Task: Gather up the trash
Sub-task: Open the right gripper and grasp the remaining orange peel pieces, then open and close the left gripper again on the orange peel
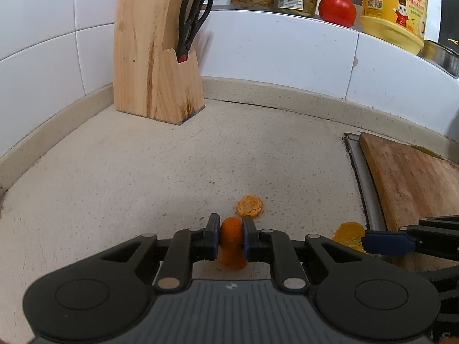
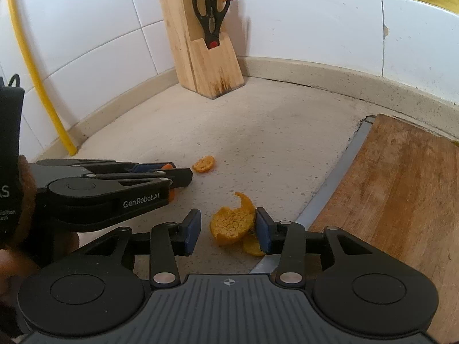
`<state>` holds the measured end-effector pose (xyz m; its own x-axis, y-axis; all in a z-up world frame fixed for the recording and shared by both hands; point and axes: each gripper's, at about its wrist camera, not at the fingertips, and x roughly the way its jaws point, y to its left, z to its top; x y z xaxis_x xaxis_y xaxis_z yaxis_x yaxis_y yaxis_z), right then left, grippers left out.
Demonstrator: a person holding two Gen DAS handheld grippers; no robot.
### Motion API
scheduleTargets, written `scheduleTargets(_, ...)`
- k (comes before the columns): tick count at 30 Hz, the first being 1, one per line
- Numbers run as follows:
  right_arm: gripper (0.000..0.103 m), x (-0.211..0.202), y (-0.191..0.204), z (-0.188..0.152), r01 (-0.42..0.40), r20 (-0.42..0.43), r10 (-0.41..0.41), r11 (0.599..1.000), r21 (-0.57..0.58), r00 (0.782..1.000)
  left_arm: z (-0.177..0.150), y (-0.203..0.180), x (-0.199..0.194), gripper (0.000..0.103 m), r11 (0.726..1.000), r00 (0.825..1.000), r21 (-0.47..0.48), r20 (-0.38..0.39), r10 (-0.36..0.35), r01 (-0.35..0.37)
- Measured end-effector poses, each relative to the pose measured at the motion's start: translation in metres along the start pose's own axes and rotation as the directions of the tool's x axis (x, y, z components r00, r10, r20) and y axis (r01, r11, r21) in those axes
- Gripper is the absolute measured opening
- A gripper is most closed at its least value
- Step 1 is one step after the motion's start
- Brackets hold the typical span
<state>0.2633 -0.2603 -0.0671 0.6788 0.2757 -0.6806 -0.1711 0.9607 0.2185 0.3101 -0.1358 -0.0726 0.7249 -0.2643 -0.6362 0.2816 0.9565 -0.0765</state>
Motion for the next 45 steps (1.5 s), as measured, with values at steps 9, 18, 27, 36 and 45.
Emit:
scheduleTargets(9, 0.049, -0.001, 0.004, -0.001, 0.01, -0.002, -0.01, 1.0, -0.014, 1.0, -0.002, -0.002, 0.0, 0.013, 1.0, 1.0, 0.012, 0.009, 0.001, -0.001)
scheduleTargets(18, 0.049, -0.001, 0.003, -0.002, 0.009, -0.001, -0.009, 1.0, -0.006, 1.0, -0.003, -0.003, 0.001, 0.015, 0.999, 1.0, 0.031, 0.018, -0.009, 0.008)
scheduleTargets(27, 0.05, -0.002, 0.002, -0.003, 0.004, 0.001, -0.004, 1.0, -0.001, 1.0, 0.002, -0.011, 0.009, 0.016, 0.997, 0.999, 0.075, 0.043, -0.023, 0.02)
scheduleTargets(36, 0.051, -0.001, 0.002, -0.003, 0.002, 0.0, -0.002, 1.0, -0.004, 1.0, 0.002, -0.007, 0.014, 0.028, 0.995, 0.997, 0.099, 0.072, -0.032, 0.025)
scheduleTargets(45, 0.025, -0.006, 0.001, -0.003, 0.015, -0.001, -0.015, 1.0, 0.018, 1.0, 0.0, -0.01, 0.007, 0.01, 0.994, 0.998, 0.103, 0.05, -0.03, 0.025)
